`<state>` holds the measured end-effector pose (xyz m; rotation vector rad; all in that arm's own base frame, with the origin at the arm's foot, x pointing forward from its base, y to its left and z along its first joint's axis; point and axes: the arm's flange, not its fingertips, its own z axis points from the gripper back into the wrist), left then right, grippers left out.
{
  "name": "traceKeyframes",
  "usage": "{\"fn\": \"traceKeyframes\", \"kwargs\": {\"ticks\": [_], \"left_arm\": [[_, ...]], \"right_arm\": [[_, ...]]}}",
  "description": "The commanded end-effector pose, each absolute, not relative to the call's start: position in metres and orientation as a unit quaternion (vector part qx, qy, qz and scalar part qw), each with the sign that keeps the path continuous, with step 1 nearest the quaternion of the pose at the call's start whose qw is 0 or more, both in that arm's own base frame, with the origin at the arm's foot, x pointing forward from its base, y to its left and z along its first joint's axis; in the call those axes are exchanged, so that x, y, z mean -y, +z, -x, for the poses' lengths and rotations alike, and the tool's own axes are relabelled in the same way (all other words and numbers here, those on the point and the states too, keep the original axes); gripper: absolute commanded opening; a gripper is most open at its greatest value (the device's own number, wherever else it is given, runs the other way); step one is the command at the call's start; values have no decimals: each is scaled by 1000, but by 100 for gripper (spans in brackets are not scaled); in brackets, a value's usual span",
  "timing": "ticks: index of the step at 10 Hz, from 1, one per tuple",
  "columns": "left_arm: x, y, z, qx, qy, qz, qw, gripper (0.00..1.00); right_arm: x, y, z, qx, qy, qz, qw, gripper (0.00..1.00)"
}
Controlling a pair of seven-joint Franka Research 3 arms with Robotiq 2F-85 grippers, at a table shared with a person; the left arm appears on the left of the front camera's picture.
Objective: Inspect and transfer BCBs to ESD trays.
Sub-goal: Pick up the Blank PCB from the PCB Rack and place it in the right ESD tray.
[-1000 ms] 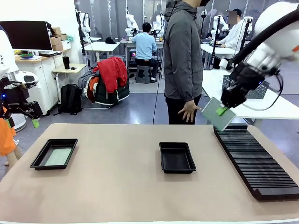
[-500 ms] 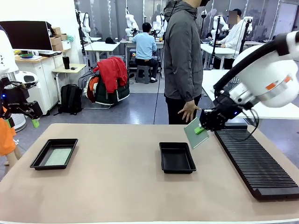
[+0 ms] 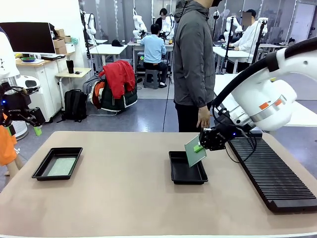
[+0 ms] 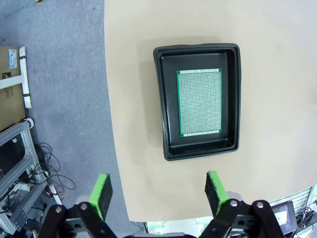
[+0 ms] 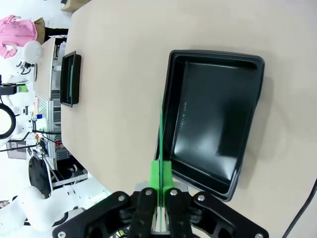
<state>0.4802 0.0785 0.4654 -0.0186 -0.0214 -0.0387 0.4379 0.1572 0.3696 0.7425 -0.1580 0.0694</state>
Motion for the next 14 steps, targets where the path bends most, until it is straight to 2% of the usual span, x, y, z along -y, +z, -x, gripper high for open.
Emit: {"fn": "traceKeyframes", "kwargs": {"ticks": [1, 8, 14], "left_arm": [[-79, 465, -479, 13, -18, 8, 1000, 100], [-79, 465, -479, 13, -18, 8, 1000, 100], [-79, 465, -479, 13, -18, 8, 1000, 100]], "right_arm": [[-169, 351, -451, 81, 27, -376, 923, 2], [-178, 299, -475, 50, -13, -397, 916, 2], [-188, 283, -480, 33, -26, -392, 919, 2]]}}
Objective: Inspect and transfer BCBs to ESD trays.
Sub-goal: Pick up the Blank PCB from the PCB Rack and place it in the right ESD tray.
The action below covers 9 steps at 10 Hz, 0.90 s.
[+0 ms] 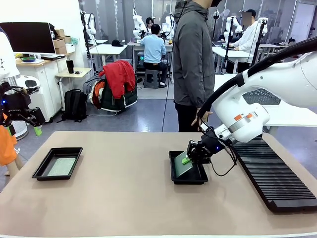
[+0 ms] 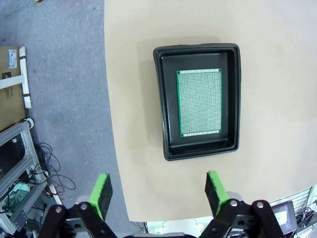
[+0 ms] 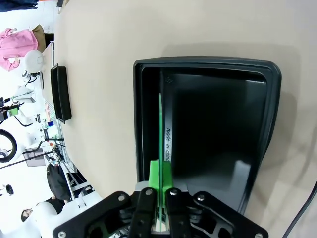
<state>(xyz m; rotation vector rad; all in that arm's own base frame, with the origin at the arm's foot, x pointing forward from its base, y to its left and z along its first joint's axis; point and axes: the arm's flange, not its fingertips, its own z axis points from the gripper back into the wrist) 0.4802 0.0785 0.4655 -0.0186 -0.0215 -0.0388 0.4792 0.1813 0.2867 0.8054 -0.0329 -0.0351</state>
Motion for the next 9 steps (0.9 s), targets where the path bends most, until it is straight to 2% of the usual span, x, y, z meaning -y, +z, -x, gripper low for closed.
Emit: {"fn": "traceKeyframes", "kwargs": {"ticks": [1, 9], "left_arm": [[-79, 465, -479, 13, -18, 8, 1000, 100], [-79, 465, -479, 13, -18, 8, 1000, 100]], "right_arm": [[-190, 281, -481, 31, -30, -388, 921, 2], [-184, 279, -479, 14, -21, -385, 923, 2]]}}
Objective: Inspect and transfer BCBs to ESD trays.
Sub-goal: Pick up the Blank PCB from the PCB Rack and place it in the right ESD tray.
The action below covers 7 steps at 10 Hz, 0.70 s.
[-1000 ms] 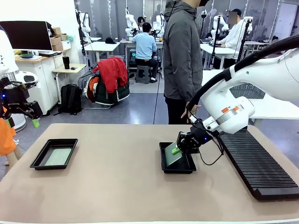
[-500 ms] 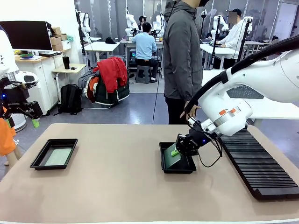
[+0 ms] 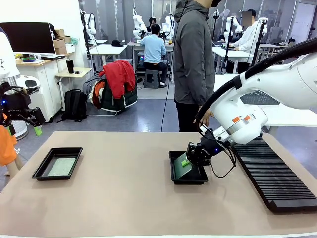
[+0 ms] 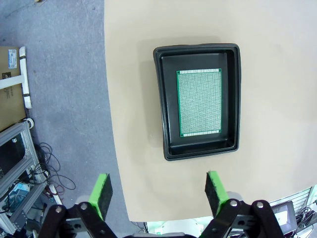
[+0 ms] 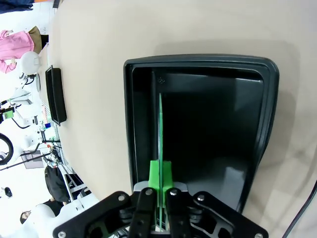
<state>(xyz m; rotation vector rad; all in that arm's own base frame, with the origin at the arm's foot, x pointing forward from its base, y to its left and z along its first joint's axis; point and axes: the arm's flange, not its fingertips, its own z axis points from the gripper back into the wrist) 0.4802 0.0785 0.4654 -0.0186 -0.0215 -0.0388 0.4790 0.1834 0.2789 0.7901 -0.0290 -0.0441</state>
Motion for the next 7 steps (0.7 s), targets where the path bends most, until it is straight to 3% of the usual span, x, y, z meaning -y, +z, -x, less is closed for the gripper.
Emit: {"fn": "traceKeyframes", "kwargs": {"ticks": [1, 2, 7], "left_arm": [[-79, 465, -479, 13, -18, 8, 1000, 100], [-79, 465, -479, 13, -18, 8, 1000, 100], [-79, 465, -479, 13, -18, 8, 1000, 100]], "right_arm": [[-186, 284, -480, 10, -24, -367, 930, 2], [-189, 290, -480, 9, -22, -357, 934, 6], [-201, 324, -477, 1, -12, -292, 956, 55]]}}
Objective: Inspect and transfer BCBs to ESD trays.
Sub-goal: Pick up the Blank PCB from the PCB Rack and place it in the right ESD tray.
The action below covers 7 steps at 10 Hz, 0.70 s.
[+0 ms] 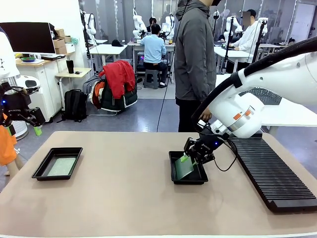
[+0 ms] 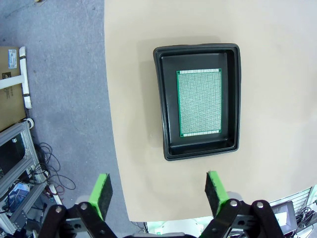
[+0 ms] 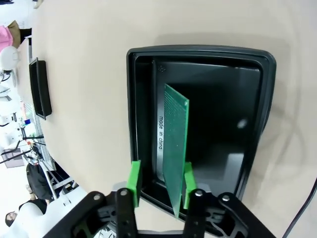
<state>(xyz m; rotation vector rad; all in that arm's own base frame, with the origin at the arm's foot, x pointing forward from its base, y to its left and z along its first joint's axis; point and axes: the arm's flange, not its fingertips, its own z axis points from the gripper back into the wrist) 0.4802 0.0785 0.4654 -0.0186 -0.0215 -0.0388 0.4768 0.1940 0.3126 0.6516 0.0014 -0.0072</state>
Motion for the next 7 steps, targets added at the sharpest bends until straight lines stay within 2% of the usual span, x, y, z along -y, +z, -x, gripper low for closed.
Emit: {"fn": "traceKeyframes", "kwargs": {"ticks": [1, 4, 5, 7], "left_arm": [[-79, 465, -479, 13, -18, 8, 1000, 100], [-79, 465, -479, 13, -18, 8, 1000, 100], [-79, 465, -479, 13, -18, 8, 1000, 100], [-79, 465, -479, 13, -18, 8, 1000, 100]], "right_arm": [[-205, 333, -477, 2, -7, -268, 963, 64], [-210, 363, -471, -2, -1, -193, 981, 94], [-210, 371, -468, -7, -3, -176, 984, 100], [-208, 389, -460, 2, -14, -134, 991, 100]]}}
